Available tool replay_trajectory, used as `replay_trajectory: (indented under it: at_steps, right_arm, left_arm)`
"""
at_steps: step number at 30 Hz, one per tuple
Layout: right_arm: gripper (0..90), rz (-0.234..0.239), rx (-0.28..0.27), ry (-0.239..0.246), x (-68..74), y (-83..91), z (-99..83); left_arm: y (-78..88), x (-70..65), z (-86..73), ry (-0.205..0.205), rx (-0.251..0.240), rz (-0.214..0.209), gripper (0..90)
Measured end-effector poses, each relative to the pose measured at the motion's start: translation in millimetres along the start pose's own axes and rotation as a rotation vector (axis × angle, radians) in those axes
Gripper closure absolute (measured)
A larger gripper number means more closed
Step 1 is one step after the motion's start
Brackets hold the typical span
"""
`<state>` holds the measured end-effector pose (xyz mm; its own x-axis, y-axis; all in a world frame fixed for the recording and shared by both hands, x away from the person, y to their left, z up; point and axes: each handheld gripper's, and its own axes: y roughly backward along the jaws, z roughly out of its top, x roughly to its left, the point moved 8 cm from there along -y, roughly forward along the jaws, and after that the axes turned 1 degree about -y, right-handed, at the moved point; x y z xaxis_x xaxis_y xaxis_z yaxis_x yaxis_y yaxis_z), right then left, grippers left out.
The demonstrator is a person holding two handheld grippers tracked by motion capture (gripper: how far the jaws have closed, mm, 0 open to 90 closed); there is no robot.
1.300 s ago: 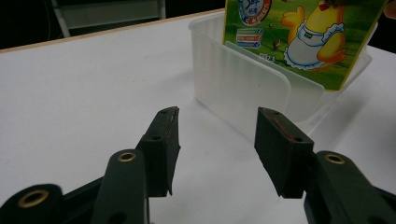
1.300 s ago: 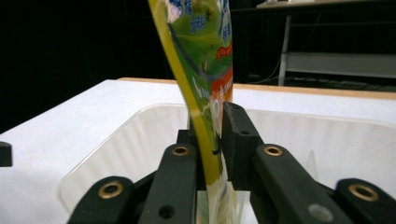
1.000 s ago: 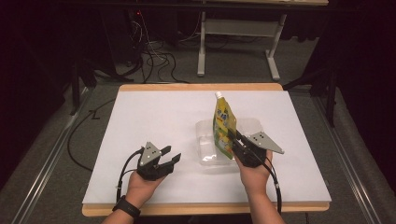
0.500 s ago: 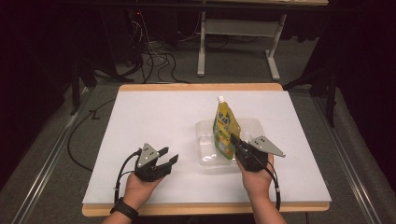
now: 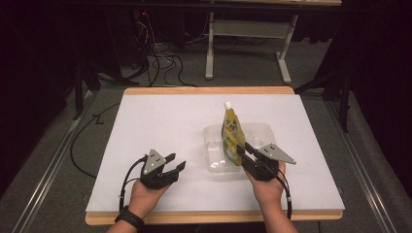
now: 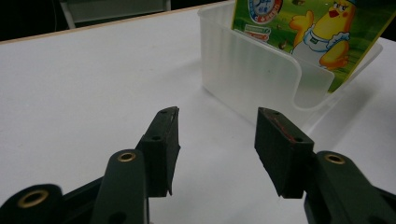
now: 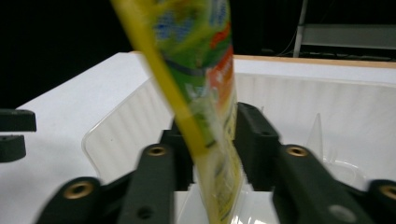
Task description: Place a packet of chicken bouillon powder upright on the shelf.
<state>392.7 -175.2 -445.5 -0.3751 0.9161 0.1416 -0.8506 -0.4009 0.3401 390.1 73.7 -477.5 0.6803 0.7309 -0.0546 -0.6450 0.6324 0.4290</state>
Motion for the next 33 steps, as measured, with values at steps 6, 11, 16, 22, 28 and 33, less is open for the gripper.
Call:
replay_trajectory:
  at_steps: [6,11,16,22,28,33]
  right_arm:
    - [46.7,0.048,0.015,0.038,3.3,4.9,-0.5]
    - [41.3,0.079,0.037,0.082,5.8,18.0,-4.6]
    - [39.6,0.088,0.025,0.106,0.2,40.4,-6.5]
    - [39.6,0.026,0.009,0.115,-33.2,58.6,-3.8]
    - [39.0,-0.095,0.003,0.09,-92.3,60.8,7.8]
    - [37.9,-0.183,-0.042,0.034,-133.7,66.7,11.9]
  left_arm:
    - [1.5,2.7,0.9,0.007,-0.006,0.005,49.9]
    - [3.4,6.6,1.7,0.012,-0.011,0.013,49.6]
    - [6.7,13.2,3.1,0.022,-0.022,0.027,48.0]
    - [10.7,20.2,4.8,0.034,-0.04,0.034,46.9]
    - [14.4,31.0,3.8,0.053,-0.043,0.063,46.4]
    - [14.8,35.5,-4.4,0.07,-0.023,0.076,45.3]
